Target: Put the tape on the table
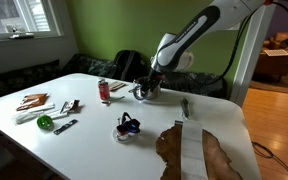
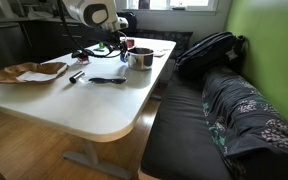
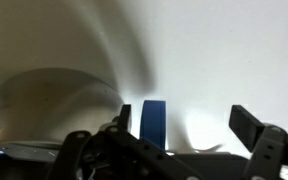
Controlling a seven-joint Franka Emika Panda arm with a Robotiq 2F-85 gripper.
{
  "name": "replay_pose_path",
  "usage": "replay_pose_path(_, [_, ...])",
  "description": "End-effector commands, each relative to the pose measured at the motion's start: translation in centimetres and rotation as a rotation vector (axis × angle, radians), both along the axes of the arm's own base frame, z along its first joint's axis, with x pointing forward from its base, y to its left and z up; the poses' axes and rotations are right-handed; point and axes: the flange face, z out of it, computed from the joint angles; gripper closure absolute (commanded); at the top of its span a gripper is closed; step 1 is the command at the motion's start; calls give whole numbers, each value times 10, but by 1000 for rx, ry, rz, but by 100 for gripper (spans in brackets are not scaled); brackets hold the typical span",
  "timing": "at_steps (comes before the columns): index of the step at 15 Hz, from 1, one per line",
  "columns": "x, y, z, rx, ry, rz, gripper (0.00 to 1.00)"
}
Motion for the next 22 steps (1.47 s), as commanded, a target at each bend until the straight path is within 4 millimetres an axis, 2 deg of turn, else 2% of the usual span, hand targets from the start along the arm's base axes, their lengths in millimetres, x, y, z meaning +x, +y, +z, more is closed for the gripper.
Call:
replay_pose_path(1, [7,-1,-7,18,-59,6,0])
replay_pose_path(8, [9,9,-21,12,-128,56,2])
replay_pose_path(10, [9,11,-21,7,-153,63,13])
replay_pose_path(13, [10,12,-18,0,-192,25,19])
replay_pose_path(15, [12,9,-16,-12,-220,-15,16])
replay_pose_path(16, [12,8,-16,-16,-232,-31,21])
replay_pose_path(18, [13,7,-17,-24,-250,-51,45])
replay_pose_path(19, [12,7,-17,-28,-255,-57,47])
replay_pose_path(22, [13,6,-17,-43,-282,-68,72])
